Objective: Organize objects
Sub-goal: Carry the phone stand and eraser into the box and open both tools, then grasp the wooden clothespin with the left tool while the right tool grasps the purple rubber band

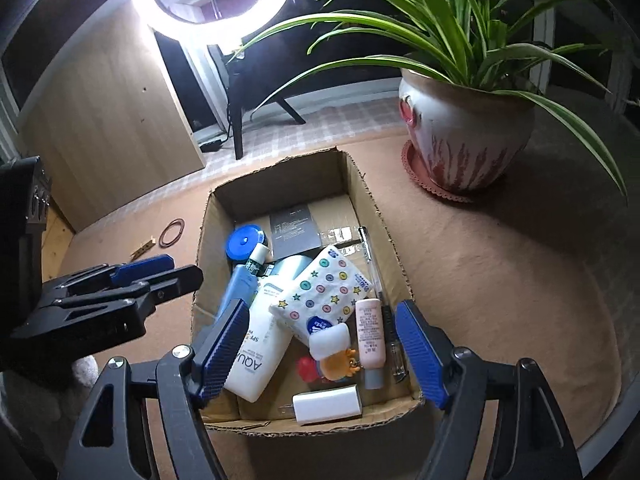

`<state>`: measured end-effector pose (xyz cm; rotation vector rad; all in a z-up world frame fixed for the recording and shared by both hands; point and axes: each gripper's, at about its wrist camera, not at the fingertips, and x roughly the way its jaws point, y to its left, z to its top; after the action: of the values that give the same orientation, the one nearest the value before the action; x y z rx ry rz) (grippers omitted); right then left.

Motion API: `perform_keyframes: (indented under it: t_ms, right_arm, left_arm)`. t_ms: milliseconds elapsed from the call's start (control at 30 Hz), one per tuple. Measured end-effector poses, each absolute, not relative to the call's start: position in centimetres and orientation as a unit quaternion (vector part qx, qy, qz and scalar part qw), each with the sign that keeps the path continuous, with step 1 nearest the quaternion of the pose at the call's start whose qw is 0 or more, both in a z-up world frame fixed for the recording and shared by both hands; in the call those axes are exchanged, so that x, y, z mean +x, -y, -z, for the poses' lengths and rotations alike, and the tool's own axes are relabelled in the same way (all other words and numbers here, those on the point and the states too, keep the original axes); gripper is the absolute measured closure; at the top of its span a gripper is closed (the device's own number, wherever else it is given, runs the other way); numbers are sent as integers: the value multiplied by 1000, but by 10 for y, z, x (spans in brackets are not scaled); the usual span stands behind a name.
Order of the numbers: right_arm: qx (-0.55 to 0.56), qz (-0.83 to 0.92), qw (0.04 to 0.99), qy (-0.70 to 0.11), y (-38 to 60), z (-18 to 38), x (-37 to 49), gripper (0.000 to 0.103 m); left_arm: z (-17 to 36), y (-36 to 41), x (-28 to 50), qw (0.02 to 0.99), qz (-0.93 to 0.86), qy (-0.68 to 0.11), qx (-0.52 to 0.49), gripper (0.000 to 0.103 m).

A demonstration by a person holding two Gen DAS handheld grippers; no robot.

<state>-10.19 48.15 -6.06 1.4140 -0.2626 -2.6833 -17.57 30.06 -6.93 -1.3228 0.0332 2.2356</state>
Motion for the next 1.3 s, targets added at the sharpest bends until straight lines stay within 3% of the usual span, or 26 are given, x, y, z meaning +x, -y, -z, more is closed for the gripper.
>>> perform_keyframes:
  t_ms: [800, 1067, 1300]
  right_arm:
    - [459, 878, 115, 77, -409, 56, -99, 31]
    - [496, 853, 138, 88, -383, 70, -104, 31]
    - [505, 843, 149, 109, -370, 73, -112, 35]
  left_arm:
    - [46, -196, -164, 185, -867, -15, -463, 51]
    - [82, -134, -188, 158, -852, 33, -499, 51]
    - [126, -94, -244, 122, -838, 31, -531, 52]
